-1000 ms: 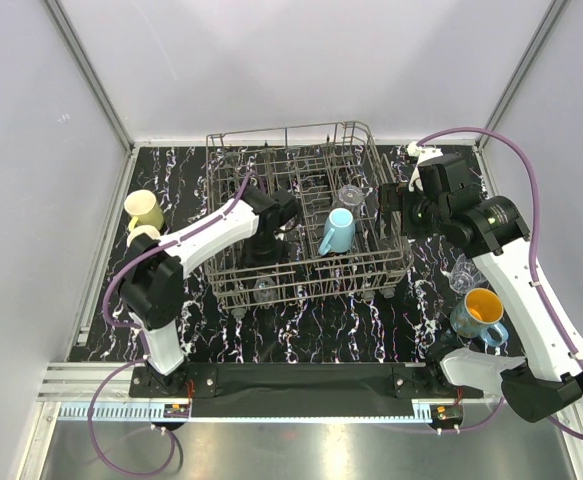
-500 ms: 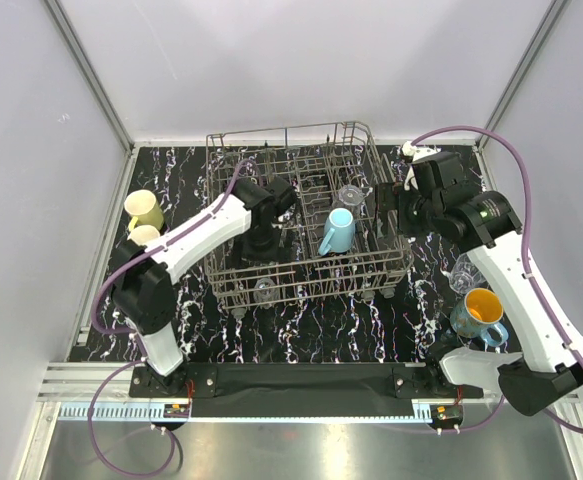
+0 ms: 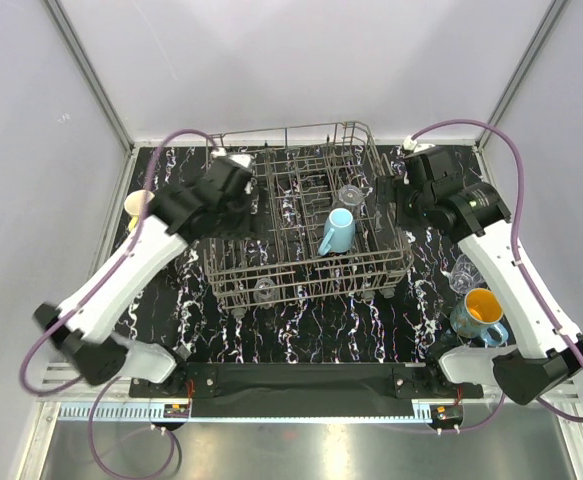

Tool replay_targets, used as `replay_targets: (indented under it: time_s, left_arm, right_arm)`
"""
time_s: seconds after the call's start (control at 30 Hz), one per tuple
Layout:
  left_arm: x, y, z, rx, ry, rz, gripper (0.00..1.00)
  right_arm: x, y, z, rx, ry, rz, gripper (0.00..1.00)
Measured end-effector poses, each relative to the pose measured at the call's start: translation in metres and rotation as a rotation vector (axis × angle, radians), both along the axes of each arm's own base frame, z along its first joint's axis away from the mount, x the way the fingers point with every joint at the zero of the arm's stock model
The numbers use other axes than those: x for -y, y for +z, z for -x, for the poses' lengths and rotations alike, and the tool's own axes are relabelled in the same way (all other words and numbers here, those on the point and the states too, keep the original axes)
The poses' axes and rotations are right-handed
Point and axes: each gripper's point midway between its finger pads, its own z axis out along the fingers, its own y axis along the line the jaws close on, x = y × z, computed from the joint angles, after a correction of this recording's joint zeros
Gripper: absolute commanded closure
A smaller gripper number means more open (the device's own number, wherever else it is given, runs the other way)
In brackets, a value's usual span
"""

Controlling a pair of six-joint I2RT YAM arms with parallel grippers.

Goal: Load the cups into the dish rack

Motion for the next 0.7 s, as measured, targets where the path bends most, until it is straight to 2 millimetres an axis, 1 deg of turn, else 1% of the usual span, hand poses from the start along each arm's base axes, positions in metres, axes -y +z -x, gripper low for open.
replay_targets:
  time_s: [0.13, 0.2, 0.23, 0.27, 0.3, 0.33, 0.37, 0.43, 0.47, 0.5, 0.57, 0.63, 0.7]
  left_arm:
    - [-0.02, 0.035, -0.001, 0.183, 0.03, 0.07, 0.14]
    - [-0.027, 0.047, 0.001, 0.25, 0.033, 0.095, 0.13]
    - [-0.029, 0.054, 0.002, 0.286, 0.03, 0.111, 0.12]
    - [-0.031, 0.059, 0.004, 0.316, 0.024, 0.125, 0.12]
    - [-0.033, 0.063, 0.006, 0.339, 0.019, 0.139, 0.12]
    - [-0.034, 0.068, 0.009, 0.368, 0.01, 0.156, 0.12]
    - [-0.035, 0.072, 0.011, 0.389, 0.002, 0.171, 0.12]
    - [-0.035, 0.077, 0.016, 0.419, -0.016, 0.208, 0.12]
    - [-0.033, 0.077, 0.019, 0.424, -0.029, 0.225, 0.12]
    - [-0.031, 0.075, 0.021, 0.428, -0.04, 0.243, 0.12]
    - [-0.027, 0.065, 0.027, 0.405, -0.069, 0.26, 0.12]
    - [-0.024, 0.052, 0.033, 0.372, -0.096, 0.266, 0.12]
    - [-0.022, 0.043, 0.039, 0.34, -0.117, 0.269, 0.12]
  right_arm:
    - [0.01, 0.014, -0.014, 0.047, -0.075, 0.031, 0.02]
    - [0.019, 0.024, -0.024, 0.071, -0.127, 0.053, 0.03]
    - [0.027, 0.031, -0.031, 0.084, -0.164, 0.06, 0.04]
    - [0.039, 0.038, -0.04, 0.101, -0.211, 0.064, 0.06]
    - [0.054, 0.045, -0.05, 0.117, -0.271, 0.068, 0.07]
    - [0.067, 0.049, -0.056, 0.127, -0.316, 0.072, 0.09]
    - [0.085, 0.052, -0.062, 0.136, -0.375, 0.079, 0.12]
    - [0.118, 0.055, -0.07, 0.142, -0.483, 0.106, 0.15]
    - [0.134, 0.053, -0.071, 0.136, -0.53, 0.117, 0.19]
    - [0.147, 0.05, -0.073, 0.126, -0.57, 0.124, 0.26]
    - [0.175, 0.04, -0.076, 0.102, -0.658, 0.137, 0.32]
    - [0.197, 0.025, -0.076, 0.075, -0.732, 0.138, 0.32]
    - [0.219, -0.002, -0.072, 0.023, -0.804, 0.136, 0.32]
